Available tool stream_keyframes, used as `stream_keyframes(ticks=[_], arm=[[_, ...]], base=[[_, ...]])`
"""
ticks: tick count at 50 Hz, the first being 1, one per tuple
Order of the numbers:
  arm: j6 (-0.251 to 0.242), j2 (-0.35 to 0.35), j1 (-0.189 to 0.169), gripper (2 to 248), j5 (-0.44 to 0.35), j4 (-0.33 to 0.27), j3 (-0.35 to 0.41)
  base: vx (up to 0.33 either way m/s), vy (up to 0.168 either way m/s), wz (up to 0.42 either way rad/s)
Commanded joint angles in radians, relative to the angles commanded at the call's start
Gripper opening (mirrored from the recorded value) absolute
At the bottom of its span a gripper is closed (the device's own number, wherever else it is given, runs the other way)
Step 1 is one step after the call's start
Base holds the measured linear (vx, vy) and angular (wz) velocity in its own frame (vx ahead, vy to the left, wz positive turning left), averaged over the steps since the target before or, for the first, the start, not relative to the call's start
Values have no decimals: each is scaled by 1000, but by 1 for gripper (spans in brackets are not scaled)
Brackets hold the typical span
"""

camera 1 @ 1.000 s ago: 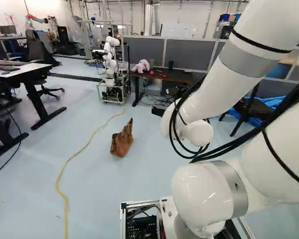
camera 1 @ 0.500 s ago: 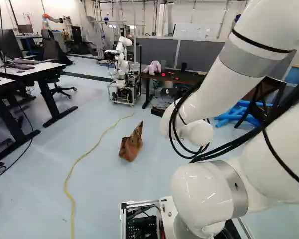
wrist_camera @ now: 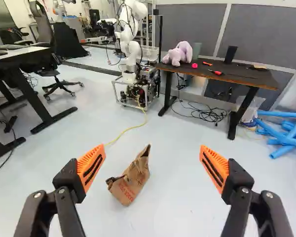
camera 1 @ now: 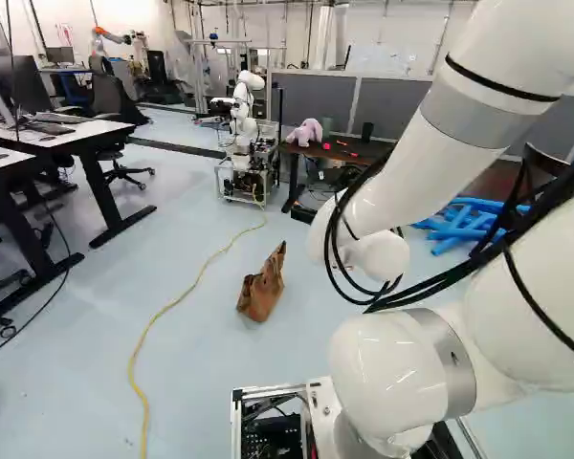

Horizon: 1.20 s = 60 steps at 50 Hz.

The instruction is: Pick up the bag on the ground and place it on the table

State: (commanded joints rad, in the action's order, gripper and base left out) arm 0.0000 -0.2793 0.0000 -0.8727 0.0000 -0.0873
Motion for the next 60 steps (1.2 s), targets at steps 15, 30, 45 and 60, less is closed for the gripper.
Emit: stream_keyframes(ticks=[15, 30, 45, 60], arm=[[0, 0, 0, 247, 0, 0, 0], [0, 0, 0, 247, 0, 0, 0], [0, 0, 0, 247, 0, 0, 0], [0, 34, 10, 247, 1, 0, -29]], base=[[173, 72, -16], [177, 79, -17], [173, 82, -20], [93, 42, -10]])
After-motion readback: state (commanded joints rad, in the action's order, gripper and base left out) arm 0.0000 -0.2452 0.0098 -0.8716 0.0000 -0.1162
